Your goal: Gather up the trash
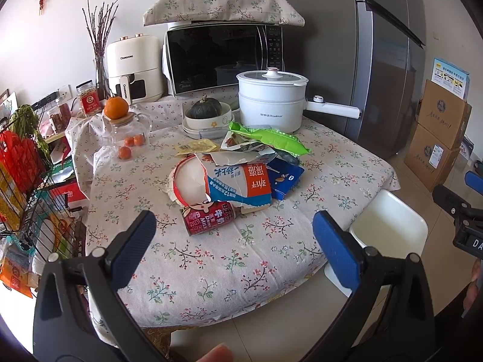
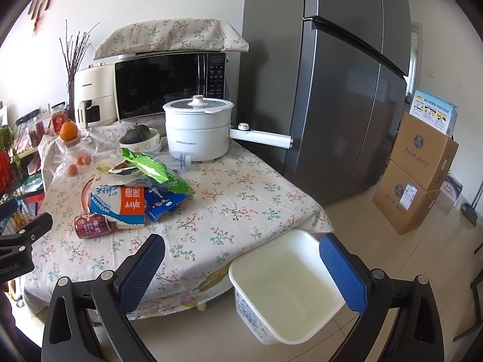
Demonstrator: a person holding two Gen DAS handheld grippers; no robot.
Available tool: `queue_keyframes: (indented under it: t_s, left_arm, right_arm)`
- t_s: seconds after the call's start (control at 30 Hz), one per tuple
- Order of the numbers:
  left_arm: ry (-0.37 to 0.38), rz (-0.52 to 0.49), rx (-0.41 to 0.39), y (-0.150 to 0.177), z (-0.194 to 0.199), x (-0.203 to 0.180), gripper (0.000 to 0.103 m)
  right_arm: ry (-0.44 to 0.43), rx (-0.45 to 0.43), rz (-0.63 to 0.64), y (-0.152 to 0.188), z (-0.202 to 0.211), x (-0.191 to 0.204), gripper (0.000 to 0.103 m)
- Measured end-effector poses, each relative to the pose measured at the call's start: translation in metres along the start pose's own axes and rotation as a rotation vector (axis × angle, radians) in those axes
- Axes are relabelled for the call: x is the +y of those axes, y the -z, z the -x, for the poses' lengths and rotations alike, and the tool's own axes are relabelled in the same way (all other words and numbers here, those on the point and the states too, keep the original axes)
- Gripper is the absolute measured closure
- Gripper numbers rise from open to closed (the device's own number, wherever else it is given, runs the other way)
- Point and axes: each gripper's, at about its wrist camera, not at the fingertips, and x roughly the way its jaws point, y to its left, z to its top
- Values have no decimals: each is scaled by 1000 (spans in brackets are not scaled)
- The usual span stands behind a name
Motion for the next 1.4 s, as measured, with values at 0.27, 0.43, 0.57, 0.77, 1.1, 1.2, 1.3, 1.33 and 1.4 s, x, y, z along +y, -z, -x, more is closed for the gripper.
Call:
queue_keyframes:
  t_s: [0.27,0.43,0.57,0.77,1.1,1.2,1.3,1.33,1.4]
  left_arm:
    - [0,-1,-2,-1,0,0,0]
    - [-1,3,-1,-2,1,1,0]
    - [-1,5,-4,-1,1,1,0]
    - [-1,5,-2,-1,1,1,0]
    - [-1,5,-2,0,1,2,0]
    - [0,6,0,0,1,2,0]
    - [0,8,3,0,1,3,0]
    - [0,9,4,-1,1,4,0]
    - [0,9,7,-1,1,4,0]
  right_arm:
    - [1,0,1,0,0,0,0]
    - [1,-1,1,0,0,0,0]
    - [2,2,2,0,-1,-1,0]
    - [7,-1,-1,-1,-1,-1,0]
    - [8,-1,0,0,-1,-1,0]
    - [7,-1,0,0,-1,-2,0]
    - [8,-2,2,0,-1,-2,0]
    - [10,-3,1,0,-1,-2,0]
    - [15,-6,1,0,0,-3,0]
